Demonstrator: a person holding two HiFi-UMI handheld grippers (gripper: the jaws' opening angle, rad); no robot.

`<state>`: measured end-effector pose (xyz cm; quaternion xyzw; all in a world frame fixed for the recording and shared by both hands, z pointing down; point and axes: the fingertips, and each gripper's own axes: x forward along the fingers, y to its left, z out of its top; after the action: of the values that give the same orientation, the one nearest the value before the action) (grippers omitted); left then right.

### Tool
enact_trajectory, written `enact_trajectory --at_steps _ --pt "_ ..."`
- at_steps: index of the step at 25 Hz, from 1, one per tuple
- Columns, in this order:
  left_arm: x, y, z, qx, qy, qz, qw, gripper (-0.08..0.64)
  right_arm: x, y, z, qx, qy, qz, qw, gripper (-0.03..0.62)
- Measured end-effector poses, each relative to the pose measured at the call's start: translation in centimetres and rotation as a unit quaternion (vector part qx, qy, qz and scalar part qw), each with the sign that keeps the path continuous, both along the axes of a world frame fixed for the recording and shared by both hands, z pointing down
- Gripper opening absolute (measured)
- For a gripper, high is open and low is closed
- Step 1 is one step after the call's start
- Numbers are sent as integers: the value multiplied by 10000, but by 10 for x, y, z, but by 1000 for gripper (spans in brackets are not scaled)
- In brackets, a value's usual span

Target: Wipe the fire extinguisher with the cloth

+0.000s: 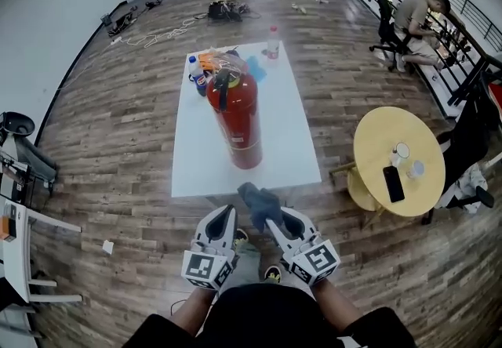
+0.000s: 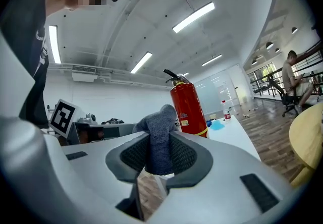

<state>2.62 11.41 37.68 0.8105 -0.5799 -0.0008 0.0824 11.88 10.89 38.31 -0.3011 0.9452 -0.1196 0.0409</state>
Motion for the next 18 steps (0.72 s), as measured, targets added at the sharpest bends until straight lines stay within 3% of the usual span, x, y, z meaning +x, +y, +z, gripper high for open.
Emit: enact_trajectory --at_steps 6,12,18 --pt "-42 -63 -4 54 42 2 10000 26 -25 -60 -7 -82 98 328 9994 101" --pt "-92 -138 -11 92 110 26 9999 26 -69 -121 -27 135 169 -69 9997 101" --pt "-122 -189 -22 191 126 185 9996 26 -64 -176 -66 499 -92 729 9960 103"
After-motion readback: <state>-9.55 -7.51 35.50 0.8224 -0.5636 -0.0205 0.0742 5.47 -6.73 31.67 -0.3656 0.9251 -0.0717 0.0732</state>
